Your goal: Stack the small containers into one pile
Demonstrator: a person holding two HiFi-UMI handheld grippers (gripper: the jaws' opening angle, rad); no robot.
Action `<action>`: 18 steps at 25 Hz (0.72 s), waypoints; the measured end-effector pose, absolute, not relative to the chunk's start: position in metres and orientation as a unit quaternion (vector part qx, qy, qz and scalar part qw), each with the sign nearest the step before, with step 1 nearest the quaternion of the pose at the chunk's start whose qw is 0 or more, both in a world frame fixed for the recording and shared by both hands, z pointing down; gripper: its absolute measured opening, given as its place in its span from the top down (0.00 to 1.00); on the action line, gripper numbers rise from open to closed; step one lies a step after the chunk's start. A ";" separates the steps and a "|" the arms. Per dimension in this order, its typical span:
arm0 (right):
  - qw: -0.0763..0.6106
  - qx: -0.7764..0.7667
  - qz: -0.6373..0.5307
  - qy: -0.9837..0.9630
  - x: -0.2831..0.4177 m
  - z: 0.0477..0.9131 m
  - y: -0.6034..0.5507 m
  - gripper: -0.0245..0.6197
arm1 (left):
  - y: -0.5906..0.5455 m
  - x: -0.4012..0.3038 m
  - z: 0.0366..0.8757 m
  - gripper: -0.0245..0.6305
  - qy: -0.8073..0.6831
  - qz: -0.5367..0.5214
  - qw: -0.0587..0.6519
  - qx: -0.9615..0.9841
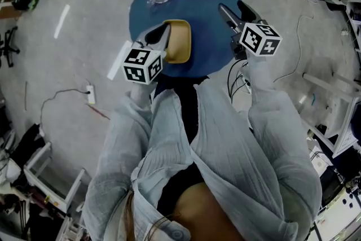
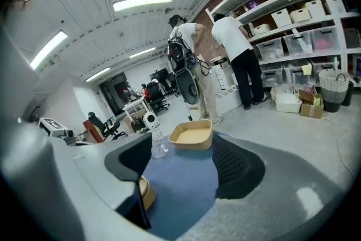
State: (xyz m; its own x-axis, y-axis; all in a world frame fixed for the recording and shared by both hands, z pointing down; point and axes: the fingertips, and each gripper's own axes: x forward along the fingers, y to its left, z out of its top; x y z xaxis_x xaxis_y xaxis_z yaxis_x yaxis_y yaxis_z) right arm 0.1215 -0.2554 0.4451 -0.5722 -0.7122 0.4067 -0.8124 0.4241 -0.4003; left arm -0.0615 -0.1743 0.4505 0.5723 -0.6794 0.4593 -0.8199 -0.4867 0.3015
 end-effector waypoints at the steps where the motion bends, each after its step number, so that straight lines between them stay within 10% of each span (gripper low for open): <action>1: 0.097 0.445 0.279 -0.845 0.119 0.445 -0.263 0.45 | -0.178 -0.060 0.450 0.94 -0.441 0.140 0.250 0.851; 18: 0.283 0.328 0.138 -0.891 0.069 0.478 -0.398 0.52 | -0.233 -0.048 0.457 0.94 -0.458 0.137 0.262 0.838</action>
State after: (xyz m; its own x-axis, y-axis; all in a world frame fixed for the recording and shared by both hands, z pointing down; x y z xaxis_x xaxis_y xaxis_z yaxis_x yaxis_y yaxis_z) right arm 0.0687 -0.3978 0.4782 -0.6249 -0.5059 0.5947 -0.6621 0.7470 -0.0603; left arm -0.0481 -0.2325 0.4566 0.5425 -0.6962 0.4702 -0.8400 -0.4426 0.3139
